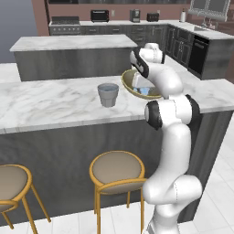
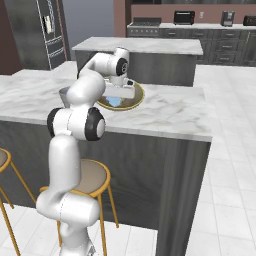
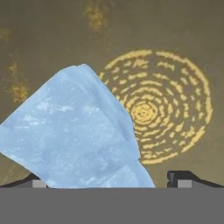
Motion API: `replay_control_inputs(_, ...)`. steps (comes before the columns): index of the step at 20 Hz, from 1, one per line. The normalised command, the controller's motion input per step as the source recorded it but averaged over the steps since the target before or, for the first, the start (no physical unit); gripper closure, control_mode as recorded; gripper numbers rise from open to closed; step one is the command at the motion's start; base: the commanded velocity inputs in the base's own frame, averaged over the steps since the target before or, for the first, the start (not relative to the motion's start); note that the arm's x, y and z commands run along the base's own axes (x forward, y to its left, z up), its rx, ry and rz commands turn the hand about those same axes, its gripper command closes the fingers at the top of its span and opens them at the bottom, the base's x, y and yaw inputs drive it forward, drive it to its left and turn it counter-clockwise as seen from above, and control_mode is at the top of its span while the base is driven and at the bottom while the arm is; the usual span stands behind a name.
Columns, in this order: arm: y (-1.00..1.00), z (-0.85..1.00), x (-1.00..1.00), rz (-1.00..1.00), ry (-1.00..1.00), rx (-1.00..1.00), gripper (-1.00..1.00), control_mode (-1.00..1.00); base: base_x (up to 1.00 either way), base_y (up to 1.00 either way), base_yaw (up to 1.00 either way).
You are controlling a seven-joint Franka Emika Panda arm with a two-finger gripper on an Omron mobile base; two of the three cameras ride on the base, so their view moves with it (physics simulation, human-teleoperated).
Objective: There are four ice cubes in the ice bowl. Place two ice cubes in each glass of water.
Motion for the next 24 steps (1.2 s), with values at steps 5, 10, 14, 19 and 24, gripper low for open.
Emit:
replay_control_inputs(5, 0.0, -0.18, -0.02, -0.12, 0.0, 0.0, -1.0, -1.0, 0.0, 0.0, 0.0)
replay_control_inputs(10, 0.0, -0.14, 0.0, -0.1, 0.0, 0.0, 1.0, -1.0, 0.0, 0.0, 0.0)
replay_control_inputs(14, 0.0, -0.18, 0.0, -0.08, 0.0, 0.0, 1.0, -1.0, 0.0, 0.0, 0.0)
replay_control_inputs(19, 0.0, -0.13, 0.0, -0.07, -0.02, 0.0, 1.0, -1.0, 0.0, 0.0, 0.0)
replay_control_inputs(24, 0.0, 0.02, -0.05, -0.09, -0.02, 0.0, 1.0, -1.0, 0.0, 0.0, 0.0)
